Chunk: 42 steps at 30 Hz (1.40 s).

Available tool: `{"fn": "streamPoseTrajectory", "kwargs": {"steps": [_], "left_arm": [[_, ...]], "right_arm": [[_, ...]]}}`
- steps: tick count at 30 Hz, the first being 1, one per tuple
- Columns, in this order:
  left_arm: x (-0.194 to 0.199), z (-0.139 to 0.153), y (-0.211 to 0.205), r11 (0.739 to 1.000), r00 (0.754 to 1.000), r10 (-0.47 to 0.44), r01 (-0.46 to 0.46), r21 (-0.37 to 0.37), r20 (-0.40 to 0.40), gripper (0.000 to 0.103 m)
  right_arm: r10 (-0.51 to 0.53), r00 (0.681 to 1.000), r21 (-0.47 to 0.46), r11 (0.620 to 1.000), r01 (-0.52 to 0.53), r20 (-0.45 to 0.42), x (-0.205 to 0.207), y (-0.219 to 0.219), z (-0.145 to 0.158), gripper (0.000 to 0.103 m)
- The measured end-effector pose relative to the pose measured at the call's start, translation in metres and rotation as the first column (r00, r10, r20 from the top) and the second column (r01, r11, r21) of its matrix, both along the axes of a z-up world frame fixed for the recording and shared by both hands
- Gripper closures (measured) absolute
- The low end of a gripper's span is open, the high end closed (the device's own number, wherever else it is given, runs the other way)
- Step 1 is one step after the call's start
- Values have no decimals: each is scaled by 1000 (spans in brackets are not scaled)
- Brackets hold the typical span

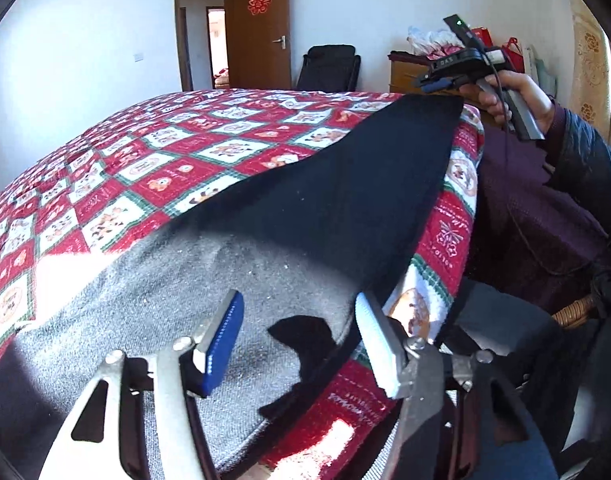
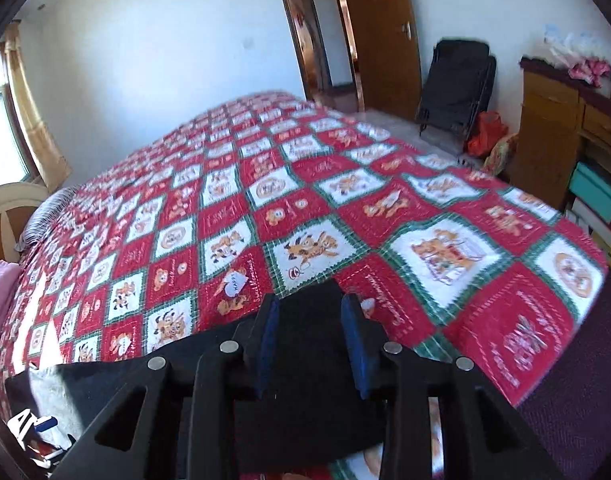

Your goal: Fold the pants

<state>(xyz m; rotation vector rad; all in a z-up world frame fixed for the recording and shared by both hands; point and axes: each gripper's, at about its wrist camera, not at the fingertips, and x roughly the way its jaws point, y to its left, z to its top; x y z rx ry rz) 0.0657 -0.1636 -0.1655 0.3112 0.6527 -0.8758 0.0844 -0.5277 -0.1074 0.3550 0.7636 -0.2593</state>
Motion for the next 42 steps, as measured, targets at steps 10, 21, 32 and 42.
{"fn": "streamPoseTrajectory", "kwargs": {"steps": [10, 21, 32, 42], "left_arm": [[3, -16, -3, 999, 1000, 6, -5, 43, -30, 37], [2, 3, 75, 979, 977, 189, -195, 53, 102, 28], [10, -30, 100, 968, 968, 250, -250, 27, -16, 8], [4, -6, 129, 961, 958, 276, -275, -17, 80, 6]], "right_arm": [[-35, 994, -71, 997, 28, -99, 18, -14, -32, 98], [111, 990, -5, 994, -111, 89, 16, 60, 29, 46], [613, 790, 180, 779, -601, -17, 120, 331, -18, 47], [786, 611, 324, 604, -728, -95, 168, 489, -44, 53]]}}
